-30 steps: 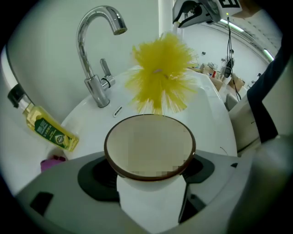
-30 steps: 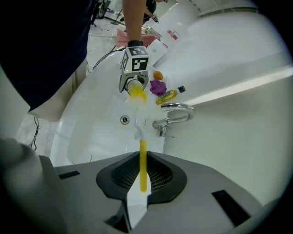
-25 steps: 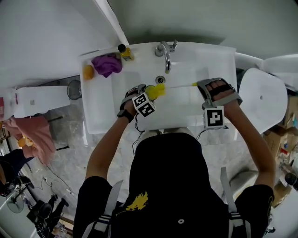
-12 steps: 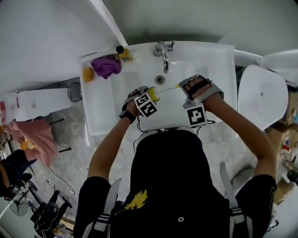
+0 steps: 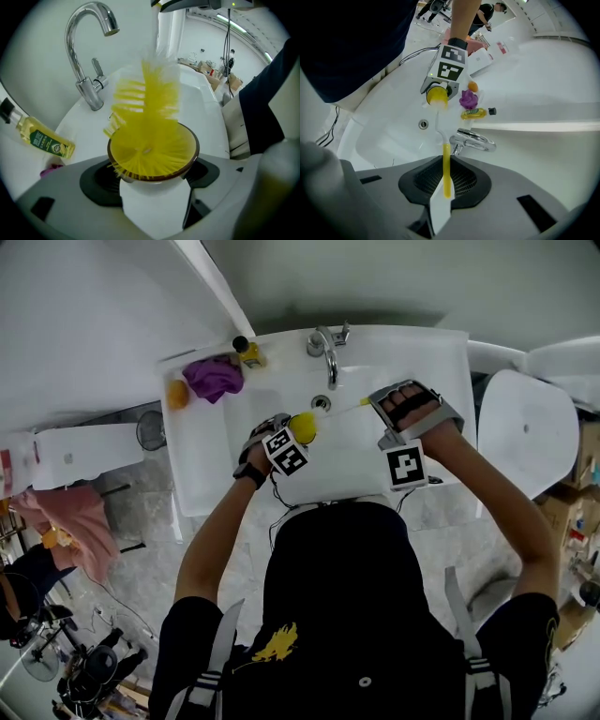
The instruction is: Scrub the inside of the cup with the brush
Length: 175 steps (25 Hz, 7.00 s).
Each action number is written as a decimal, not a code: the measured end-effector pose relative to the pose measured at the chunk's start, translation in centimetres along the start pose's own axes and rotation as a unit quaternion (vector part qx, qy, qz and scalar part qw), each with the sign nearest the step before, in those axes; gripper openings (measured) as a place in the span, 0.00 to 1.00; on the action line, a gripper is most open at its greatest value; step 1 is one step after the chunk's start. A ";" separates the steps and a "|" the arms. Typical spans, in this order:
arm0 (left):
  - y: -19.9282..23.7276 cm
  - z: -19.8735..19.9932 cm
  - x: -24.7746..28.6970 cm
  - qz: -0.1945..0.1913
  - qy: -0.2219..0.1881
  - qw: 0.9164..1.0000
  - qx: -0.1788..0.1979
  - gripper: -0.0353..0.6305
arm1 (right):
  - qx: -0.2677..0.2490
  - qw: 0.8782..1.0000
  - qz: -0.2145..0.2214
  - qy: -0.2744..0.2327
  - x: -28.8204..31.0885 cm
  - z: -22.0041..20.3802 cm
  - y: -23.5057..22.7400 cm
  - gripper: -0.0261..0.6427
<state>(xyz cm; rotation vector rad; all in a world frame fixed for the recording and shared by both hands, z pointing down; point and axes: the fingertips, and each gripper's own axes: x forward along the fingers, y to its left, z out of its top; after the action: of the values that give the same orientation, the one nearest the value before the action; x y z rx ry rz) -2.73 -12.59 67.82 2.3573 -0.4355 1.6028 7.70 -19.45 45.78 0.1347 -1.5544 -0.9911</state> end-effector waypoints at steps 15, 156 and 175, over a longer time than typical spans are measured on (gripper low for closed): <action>-1.1 1.1 -0.6 -0.011 -0.011 0.999 0.032 0.66 | -0.115 0.992 0.038 -0.020 -2.9 5.9 1.5 0.15; -14.5 2.6 -20.7 0.127 -0.360 0.851 -0.359 0.08 | 0.820 0.554 -0.027 -0.140 -17.4 2.3 19.7 0.08; -30.0 2.1 -25.9 0.207 -0.392 0.837 -0.319 0.08 | 0.789 0.578 -0.086 -0.189 -28.6 4.5 25.2 0.08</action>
<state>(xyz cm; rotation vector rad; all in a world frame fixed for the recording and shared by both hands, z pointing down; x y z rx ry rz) 1.64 16.86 41.62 2.3083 -1.4575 0.3428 22.49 15.61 40.72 1.4044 -2.4128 0.6360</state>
